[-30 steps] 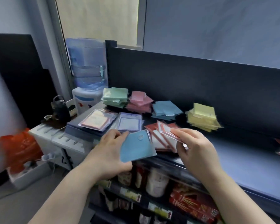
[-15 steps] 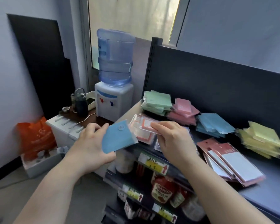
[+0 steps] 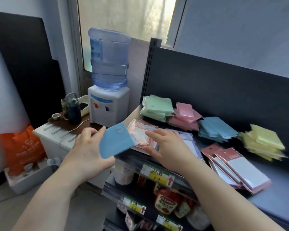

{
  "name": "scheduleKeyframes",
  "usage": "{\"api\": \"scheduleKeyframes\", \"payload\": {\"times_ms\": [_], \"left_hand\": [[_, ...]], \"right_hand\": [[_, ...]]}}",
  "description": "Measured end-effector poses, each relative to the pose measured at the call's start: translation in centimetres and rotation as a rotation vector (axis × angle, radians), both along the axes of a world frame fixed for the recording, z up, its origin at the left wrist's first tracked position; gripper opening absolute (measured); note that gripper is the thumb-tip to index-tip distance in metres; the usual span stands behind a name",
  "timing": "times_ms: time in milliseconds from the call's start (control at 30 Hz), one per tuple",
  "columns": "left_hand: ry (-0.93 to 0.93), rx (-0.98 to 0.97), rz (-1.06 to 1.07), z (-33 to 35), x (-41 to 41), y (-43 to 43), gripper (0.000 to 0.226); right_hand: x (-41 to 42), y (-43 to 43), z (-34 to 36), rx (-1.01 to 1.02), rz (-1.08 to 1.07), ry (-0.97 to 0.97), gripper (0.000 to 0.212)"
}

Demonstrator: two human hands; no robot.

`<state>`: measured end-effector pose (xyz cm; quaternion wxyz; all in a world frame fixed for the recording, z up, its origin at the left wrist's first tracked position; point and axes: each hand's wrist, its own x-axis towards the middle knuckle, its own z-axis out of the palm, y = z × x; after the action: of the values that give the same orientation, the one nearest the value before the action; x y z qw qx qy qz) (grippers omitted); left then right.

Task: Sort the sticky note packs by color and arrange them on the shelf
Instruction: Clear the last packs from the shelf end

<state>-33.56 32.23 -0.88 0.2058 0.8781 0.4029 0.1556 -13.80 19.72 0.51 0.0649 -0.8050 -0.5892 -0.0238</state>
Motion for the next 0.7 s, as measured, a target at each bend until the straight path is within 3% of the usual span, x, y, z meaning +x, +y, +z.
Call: {"api": "scheduleKeyframes", "payload": {"times_ms": [133,500,700], "left_hand": [[-0.048,0.013,-0.141,0.8,4.2,-1.2,0.106],[-0.059,0.118,-0.545,3.9,19.0,-8.4,0.086],[0.052,0.158,-0.523,4.9,27.3,-12.3,0.079]], "right_hand": [[2.4,-4.1,1.0,0.070,-0.115,0.019,0.054],[9.3,-15.6,1.0,0.192,-0.485,0.006,0.056],[12.9,-20.8,0.9,0.237,-0.555,0.010,0.054]]}}
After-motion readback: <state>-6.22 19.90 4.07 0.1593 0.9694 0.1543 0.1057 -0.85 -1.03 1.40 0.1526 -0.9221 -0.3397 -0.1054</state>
